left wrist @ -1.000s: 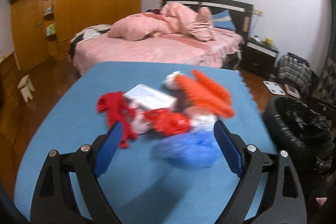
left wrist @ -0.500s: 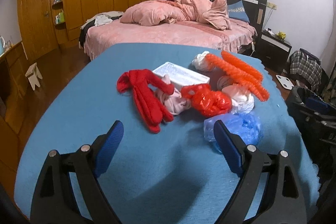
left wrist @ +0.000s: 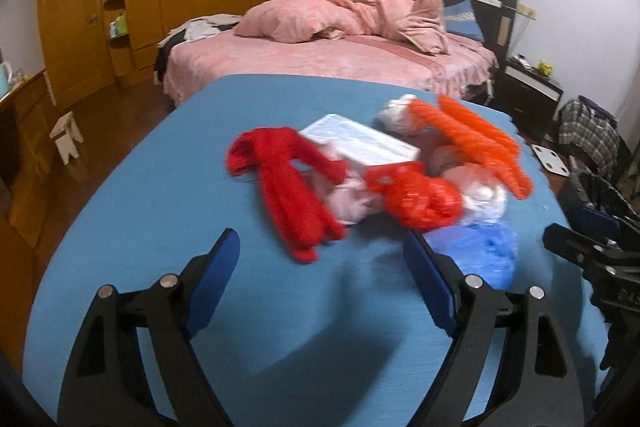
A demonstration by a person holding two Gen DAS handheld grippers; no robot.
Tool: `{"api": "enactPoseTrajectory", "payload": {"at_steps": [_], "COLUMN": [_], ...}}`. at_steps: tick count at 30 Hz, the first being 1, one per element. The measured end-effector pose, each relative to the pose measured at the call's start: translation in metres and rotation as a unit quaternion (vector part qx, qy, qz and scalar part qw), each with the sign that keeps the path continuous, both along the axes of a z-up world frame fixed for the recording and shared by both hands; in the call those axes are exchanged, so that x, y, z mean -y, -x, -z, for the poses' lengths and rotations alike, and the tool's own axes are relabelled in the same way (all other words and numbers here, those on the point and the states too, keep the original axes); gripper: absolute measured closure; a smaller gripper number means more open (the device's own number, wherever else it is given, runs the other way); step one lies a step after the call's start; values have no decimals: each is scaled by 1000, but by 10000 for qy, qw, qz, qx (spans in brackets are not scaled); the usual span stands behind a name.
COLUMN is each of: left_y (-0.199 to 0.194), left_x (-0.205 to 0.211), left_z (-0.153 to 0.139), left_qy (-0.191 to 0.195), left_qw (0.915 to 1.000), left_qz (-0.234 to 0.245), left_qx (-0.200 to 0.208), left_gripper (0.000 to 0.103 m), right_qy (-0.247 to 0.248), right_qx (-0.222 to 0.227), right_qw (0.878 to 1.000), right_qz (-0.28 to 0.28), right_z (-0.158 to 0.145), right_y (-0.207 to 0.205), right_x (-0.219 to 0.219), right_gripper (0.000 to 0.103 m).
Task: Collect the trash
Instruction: 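Move the right gripper to the blue plastic bag while the left approaches the red plastic bag, then grasp the blue plastic bag with the right gripper while the left grasps the red plastic bag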
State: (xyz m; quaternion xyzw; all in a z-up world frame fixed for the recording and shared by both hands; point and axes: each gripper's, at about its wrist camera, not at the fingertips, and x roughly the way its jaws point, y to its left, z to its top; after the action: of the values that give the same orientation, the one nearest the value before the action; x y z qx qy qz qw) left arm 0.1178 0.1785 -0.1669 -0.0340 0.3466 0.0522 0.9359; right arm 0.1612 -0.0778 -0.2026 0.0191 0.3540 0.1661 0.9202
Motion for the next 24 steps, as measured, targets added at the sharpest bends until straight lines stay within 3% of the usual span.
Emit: {"api": "enactPoseTrajectory", "payload": {"at_steps": [8, 15, 18, 20, 24], "left_y": [5, 4, 4, 4, 3], "left_x": [-36, -49, -52, -52, -48], "left_z": [2, 5, 9, 10, 10], "left_qy": [3, 50, 121, 123, 70], "left_qw": [9995, 9996, 9995, 9995, 9996], "left_qz": [-330, -271, -258, -236, -201], "left_qx": [-16, -94, -134, -156, -167], "left_gripper": [22, 22, 22, 22, 22], "right_qy": [9, 248, 213, 120, 138], "right_qx": [27, -151, -376, -447, -485], "right_qw": [9988, 9986, 9977, 9970, 9959], "right_qz": [-489, -452, -518, -625, -748], "right_z": [4, 19, 26, 28, 30], "right_y": [5, 0, -3, -2, 6], "right_x": [-48, -70, -72, -73, -75], "right_gripper": [15, 10, 24, 40, 52]}}
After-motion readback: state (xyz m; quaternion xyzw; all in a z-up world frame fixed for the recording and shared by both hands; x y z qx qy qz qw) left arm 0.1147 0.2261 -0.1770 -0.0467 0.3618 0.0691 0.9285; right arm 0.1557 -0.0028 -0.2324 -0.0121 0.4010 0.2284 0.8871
